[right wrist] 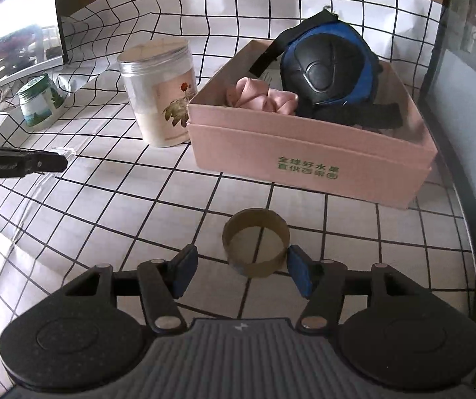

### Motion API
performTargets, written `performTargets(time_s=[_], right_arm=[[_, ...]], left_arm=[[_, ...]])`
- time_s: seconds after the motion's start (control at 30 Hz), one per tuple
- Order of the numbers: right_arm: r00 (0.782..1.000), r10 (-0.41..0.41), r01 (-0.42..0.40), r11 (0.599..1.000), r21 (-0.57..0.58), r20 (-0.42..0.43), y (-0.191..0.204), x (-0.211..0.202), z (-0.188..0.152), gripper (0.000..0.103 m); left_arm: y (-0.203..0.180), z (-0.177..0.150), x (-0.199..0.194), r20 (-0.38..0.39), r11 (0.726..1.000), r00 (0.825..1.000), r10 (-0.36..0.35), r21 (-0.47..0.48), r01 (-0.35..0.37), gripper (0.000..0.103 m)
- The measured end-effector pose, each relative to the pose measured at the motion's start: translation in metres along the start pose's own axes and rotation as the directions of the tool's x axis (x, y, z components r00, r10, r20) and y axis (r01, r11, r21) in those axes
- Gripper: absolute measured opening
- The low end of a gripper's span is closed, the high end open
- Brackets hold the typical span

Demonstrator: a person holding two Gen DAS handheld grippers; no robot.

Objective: Organize soft objects
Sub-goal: 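Grasp the brown tape roll with the right gripper while the left gripper holds the plastic piece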

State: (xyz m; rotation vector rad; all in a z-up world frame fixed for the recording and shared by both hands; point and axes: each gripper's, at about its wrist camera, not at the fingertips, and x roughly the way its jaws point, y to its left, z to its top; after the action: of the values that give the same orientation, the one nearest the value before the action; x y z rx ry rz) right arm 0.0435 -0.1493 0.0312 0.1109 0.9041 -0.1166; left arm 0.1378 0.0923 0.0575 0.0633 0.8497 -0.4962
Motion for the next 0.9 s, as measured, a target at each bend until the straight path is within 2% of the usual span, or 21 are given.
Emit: performTargets(time_s=[0.13,0.43,0.9], right_arm=[[1.000,0.005,-0.005,1.000,0.016,-0.007,0.002,-0.002,-0.002,0.072],[0.999,-0.031,0.031,0.999,0.015,0.014,0.009,-0.015,-0.012,0.077],[0.997,-0.072,0.072,0.997,0.026,0.027,0.013,-0.029,-0.031,0.083]], left_arm=[[-0.009,-0.009,-0.016,0.009,0.998,0.998,-0.058,-0.035,0.058,0.015],[-0.029,-0.023,-0.041,0.011,0.988,0.988,-0.151,-0.039,0.152,0.015],[-0.046,-0.040,-0.053,0.004,0.982,0.982,-0.186,-0.019,0.186,0.015]])
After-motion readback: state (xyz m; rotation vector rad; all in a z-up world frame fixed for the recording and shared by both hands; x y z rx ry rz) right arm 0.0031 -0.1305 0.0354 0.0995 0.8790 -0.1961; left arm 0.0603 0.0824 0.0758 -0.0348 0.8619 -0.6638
